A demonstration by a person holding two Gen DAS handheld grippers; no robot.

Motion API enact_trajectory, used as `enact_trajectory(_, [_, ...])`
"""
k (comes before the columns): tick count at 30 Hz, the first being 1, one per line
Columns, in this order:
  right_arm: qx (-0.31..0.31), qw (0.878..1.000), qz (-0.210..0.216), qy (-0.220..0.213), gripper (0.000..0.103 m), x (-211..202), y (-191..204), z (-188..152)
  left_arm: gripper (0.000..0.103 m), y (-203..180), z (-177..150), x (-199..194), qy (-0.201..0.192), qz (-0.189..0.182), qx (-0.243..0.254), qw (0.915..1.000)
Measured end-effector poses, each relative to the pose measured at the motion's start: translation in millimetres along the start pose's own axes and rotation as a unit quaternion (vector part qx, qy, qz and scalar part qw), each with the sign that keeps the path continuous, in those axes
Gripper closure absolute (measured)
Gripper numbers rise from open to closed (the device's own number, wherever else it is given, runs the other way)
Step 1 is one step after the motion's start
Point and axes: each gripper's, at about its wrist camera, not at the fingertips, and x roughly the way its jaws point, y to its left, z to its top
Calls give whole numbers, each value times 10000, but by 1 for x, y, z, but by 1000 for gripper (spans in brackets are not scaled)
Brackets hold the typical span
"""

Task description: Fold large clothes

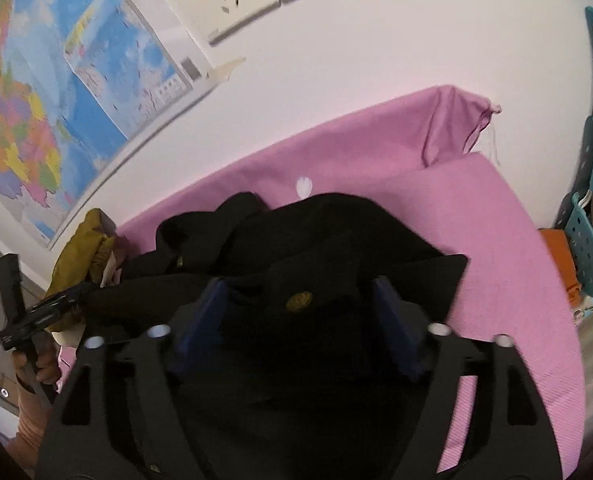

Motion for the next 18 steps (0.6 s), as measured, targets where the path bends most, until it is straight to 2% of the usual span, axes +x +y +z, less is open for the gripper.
enact_trajectory(2, [-60,9999,117,-87,21,-9,-1,-2,46,-7,-5,-21,-286,-205,261,9990])
enact_trajectory(4, [-188,9997,87,105,19,-3,-1,-6,45,-18,-13,-31,-324,-515,554,9966])
enact_trajectory(5, [-278,9994,-4,192,23,2,0,-8,45,-23,-16,-30,-255,-649,676,9953])
enact_trajectory(6, [-370,9988,-118,302,30,9,1,-9,45,-29,-21,-27,-130,-766,804,9937])
enact_trajectory(7, [-446,9980,-199,400,50,14,3,-11,45,-36,-28,-17,73,-820,966,9919])
enact_trajectory(8, [-593,9965,-356,473,61,22,6,-11,45,-40,-31,-8,215,-813,1067,9907])
enact_trajectory(10, [-739,9953,-454,429,75,23,11,-8,45,-44,-40,19,639,-695,1121,9892])
enact_trajectory(11, [-737,9960,-441,265,78,18,12,-3,46,-41,-43,29,794,-642,1067,9890])
enact_trajectory(13, [-747,9962,-448,-22,75,9,14,4,46,-33,-45,40,892,-639,898,9899])
enact_trajectory(14, [-722,9960,-523,-68,69,10,14,7,46,-27,-45,41,854,-702,779,9908])
enact_trajectory(16, [-793,9928,-825,357,64,26,12,6,45,-22,-45,40,821,-586,674,9926])
enact_trajectory(18, [-887,9899,-1038,381,57,25,12,2,44,-22,-45,34,799,-471,632,9937])
